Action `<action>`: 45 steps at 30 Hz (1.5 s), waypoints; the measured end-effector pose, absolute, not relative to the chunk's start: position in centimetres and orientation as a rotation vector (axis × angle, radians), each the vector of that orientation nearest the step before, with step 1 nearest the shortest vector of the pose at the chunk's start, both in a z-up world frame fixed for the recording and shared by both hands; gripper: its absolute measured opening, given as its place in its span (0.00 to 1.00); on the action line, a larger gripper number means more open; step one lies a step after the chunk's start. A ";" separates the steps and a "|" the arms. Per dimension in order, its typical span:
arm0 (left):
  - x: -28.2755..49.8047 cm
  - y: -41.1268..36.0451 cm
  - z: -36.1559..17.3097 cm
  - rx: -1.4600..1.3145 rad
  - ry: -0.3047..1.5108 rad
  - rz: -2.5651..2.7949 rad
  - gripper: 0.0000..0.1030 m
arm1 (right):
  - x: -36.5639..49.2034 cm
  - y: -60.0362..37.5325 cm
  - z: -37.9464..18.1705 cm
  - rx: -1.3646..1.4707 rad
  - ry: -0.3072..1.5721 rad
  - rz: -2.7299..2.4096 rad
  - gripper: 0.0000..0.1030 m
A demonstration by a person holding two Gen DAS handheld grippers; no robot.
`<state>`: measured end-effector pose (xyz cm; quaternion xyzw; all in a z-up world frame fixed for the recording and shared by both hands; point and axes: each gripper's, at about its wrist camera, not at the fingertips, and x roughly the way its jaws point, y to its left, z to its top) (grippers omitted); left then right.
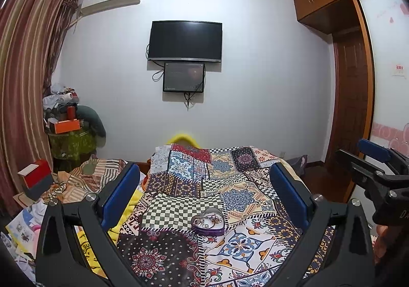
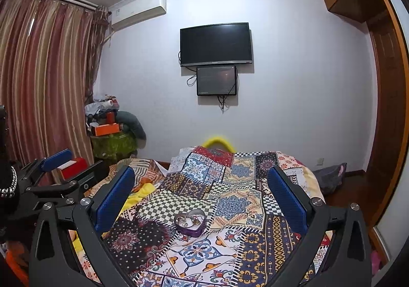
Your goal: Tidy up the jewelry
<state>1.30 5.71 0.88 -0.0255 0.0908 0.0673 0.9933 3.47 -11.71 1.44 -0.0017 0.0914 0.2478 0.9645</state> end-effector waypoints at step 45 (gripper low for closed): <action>1.3 5.2 0.6 -0.038 0.191 0.087 0.99 | 4.2 -12.3 1.4 0.017 0.222 0.498 1.00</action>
